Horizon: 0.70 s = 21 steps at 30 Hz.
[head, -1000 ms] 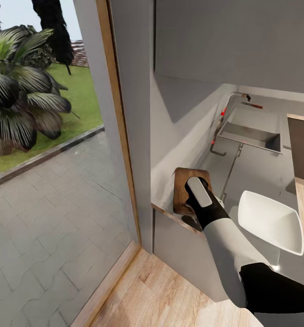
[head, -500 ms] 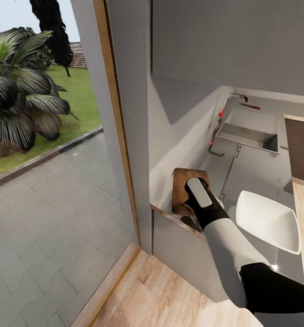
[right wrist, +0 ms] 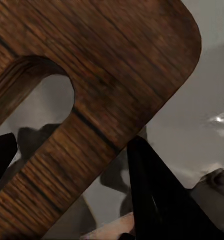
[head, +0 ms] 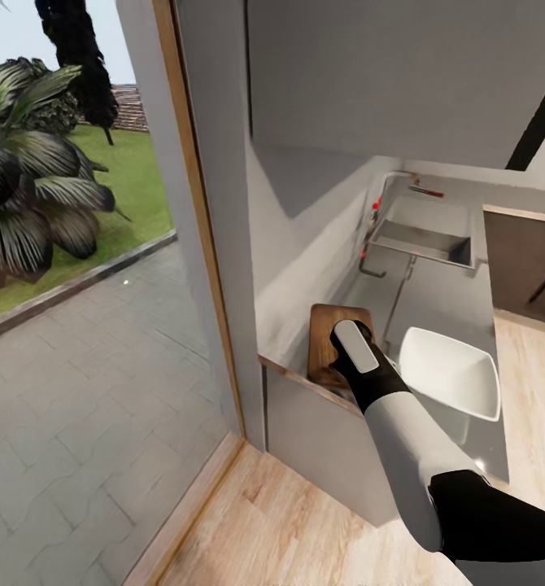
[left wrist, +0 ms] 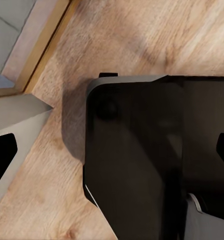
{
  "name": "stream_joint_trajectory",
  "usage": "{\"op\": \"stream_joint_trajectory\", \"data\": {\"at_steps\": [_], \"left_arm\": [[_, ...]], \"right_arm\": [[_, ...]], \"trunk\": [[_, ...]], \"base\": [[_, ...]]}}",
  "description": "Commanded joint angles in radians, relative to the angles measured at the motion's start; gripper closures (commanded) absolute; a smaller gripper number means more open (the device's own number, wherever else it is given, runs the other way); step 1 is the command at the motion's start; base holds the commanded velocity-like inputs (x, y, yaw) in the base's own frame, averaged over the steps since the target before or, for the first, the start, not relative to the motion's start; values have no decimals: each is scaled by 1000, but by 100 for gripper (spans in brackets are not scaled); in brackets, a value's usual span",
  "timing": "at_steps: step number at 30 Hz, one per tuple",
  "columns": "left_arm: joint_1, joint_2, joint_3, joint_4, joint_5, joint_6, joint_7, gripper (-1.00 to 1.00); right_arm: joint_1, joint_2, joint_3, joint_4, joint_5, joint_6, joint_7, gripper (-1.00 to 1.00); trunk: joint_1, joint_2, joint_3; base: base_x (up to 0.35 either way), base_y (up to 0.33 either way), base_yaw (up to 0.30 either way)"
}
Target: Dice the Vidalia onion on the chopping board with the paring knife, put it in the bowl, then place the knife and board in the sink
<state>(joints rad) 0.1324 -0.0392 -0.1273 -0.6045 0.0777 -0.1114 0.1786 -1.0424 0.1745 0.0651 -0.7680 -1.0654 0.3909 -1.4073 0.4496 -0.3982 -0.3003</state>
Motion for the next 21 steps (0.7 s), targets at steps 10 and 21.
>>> {"op": "stream_joint_trajectory", "data": {"at_steps": [10,21], "left_arm": [[0,1,-6,-1,8,-2,7,-100],[0,1,-6,-1,8,-2,8,-100]], "right_arm": [[-1,0,1,6,-5,9,2,100],[-1,0,2,9,-5,8,4,100]], "trunk": [[0,-2,12],[0,-2,26]], "base": [[-34,0,-22],[-207,0,0]]}}
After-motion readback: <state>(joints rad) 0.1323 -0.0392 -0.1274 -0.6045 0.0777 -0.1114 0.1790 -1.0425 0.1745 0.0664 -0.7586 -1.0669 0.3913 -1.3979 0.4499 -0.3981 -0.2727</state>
